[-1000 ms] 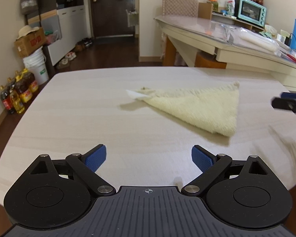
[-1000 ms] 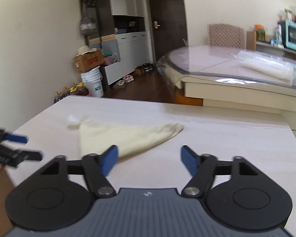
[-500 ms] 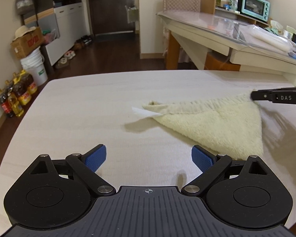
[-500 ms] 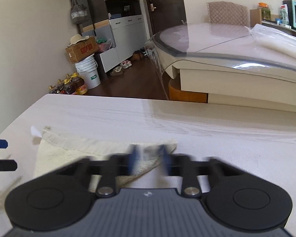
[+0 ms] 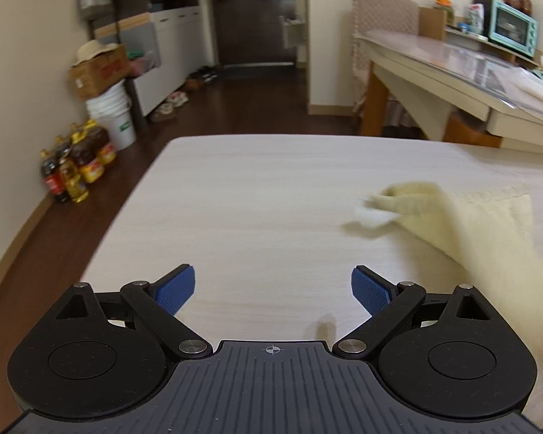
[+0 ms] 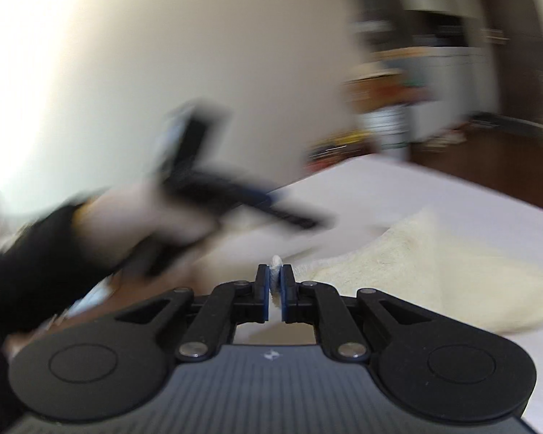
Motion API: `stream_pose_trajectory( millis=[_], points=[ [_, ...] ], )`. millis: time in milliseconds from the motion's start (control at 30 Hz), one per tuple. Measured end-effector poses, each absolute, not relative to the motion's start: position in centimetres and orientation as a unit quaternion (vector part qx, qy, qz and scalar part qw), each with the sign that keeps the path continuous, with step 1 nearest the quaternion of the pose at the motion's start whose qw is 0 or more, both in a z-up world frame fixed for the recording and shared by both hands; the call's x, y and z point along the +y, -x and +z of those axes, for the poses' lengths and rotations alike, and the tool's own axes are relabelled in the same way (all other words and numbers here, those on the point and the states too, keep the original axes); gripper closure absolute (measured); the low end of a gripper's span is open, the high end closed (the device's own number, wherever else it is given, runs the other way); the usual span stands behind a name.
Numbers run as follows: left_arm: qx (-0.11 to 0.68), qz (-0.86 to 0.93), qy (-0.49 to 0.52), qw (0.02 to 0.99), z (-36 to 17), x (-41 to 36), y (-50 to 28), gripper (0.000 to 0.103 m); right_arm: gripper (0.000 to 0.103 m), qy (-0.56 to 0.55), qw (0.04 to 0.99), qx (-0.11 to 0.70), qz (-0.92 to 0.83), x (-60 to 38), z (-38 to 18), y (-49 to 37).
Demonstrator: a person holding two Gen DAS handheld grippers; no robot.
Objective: Fold towel
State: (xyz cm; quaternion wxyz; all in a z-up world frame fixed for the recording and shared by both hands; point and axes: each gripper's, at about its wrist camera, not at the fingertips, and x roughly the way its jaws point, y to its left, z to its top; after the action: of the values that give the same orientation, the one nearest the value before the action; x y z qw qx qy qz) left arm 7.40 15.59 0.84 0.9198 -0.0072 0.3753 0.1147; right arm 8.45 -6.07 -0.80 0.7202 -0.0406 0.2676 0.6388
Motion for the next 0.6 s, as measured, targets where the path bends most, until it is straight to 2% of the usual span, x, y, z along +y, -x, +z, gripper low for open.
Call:
stream_pose_trajectory(
  millis=[33,67,333,500,533,600],
  points=[
    [0.376,0.116,0.007,0.919,0.9,16.0,-7.0,0.006,0.072,0.048,0.717,0.264,0.644,-5.7,-1.0,-8.0],
    [0.377,0.114,0.007,0.919,0.9,16.1,-6.9,0.006,0.064,0.046,0.722,0.263,0.638,-5.8,-1.1,-8.1],
    [0.356,0.019,-0.02,0.934,1.5,14.6,-9.6,0.006,0.063,0.053,0.835,0.262,0.481,-9.7,-1.9,-14.6],
    [0.362,-0.031,-0.049,0.93,1.2,12.6,-12.4,0.007,0.063,0.059,0.862,0.266,0.428,-11.0,-2.5,-17.3],
    [0.363,-0.038,-0.056,0.929,1.0,12.2,-12.9,0.008,0.063,0.057,0.864,0.267,0.424,-11.1,-2.6,-17.8],
    [0.367,-0.052,-0.07,0.926,0.8,11.5,-13.8,0.017,0.063,0.054,0.866,0.268,0.419,-11.0,-2.8,-18.1]
  ],
)
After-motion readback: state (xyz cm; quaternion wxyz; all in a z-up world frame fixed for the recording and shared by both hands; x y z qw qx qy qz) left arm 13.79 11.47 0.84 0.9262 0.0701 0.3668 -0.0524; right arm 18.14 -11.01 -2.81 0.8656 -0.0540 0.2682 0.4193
